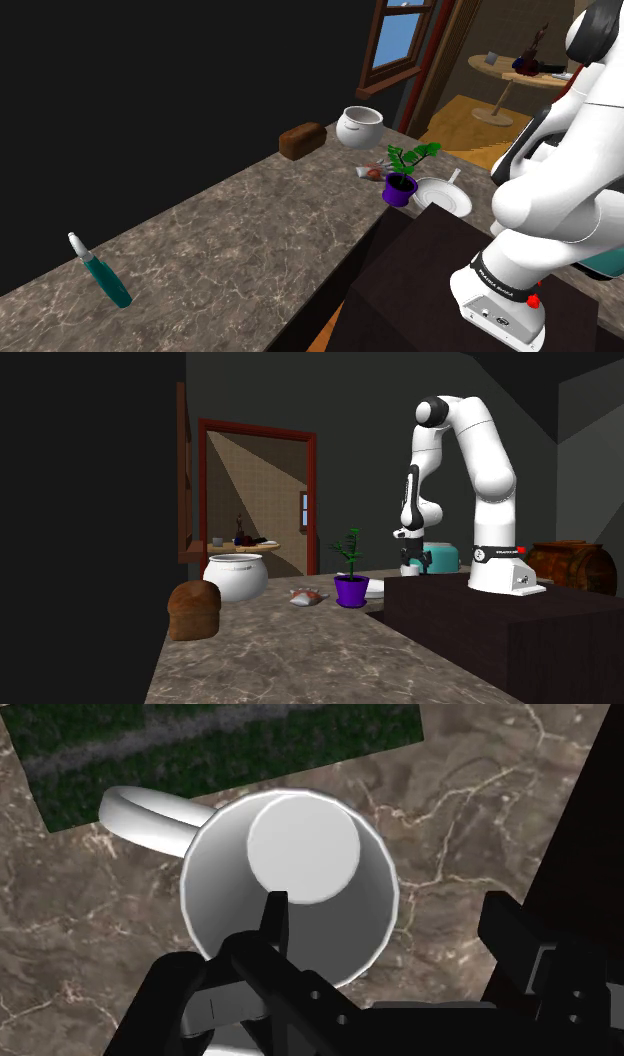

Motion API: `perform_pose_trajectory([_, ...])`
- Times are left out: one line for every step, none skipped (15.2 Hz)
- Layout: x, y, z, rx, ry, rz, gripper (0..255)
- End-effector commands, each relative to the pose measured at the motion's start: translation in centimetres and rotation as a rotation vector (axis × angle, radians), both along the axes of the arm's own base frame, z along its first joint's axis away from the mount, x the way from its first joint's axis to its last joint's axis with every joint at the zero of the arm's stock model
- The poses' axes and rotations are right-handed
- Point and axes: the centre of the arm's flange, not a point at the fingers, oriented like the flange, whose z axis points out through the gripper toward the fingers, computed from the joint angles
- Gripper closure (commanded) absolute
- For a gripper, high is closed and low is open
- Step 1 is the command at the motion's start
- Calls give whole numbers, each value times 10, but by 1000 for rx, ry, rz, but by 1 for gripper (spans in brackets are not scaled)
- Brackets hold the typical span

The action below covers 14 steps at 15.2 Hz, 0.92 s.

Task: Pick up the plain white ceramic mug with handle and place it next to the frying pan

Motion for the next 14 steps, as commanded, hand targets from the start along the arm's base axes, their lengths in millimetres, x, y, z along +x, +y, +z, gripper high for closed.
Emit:
perform_pose_trajectory([0, 0, 0, 0, 0, 0, 0])
perform_pose_trajectory([0, 0, 0, 0, 0, 0, 0])
perform_pose_trajectory([2, 1, 13, 0, 0, 0, 0])
perform_pose_trajectory([4, 2, 26, 0, 0, 0, 0])
perform_pose_trajectory([6, 3, 39, 0, 0, 0, 0])
perform_pose_trajectory([7, 4, 49, 0, 0, 0, 0])
perform_pose_trajectory([7, 4, 49, 0, 0, 0, 0])
perform_pose_trajectory([7, 4, 49, 0, 0, 0, 0])
perform_pose_trajectory([7, 4, 49, 0, 0, 0, 0])
perform_pose_trajectory([7, 4, 49, 0, 0, 0, 0])
perform_pose_trajectory([7, 4, 49, 0, 0, 0, 0])
perform_pose_trajectory([7, 4, 49, 0, 0, 0, 0])
perform_pose_trajectory([7, 4, 49, 0, 0, 0, 0])
perform_pose_trajectory([7, 4, 49, 0, 0, 0, 0])
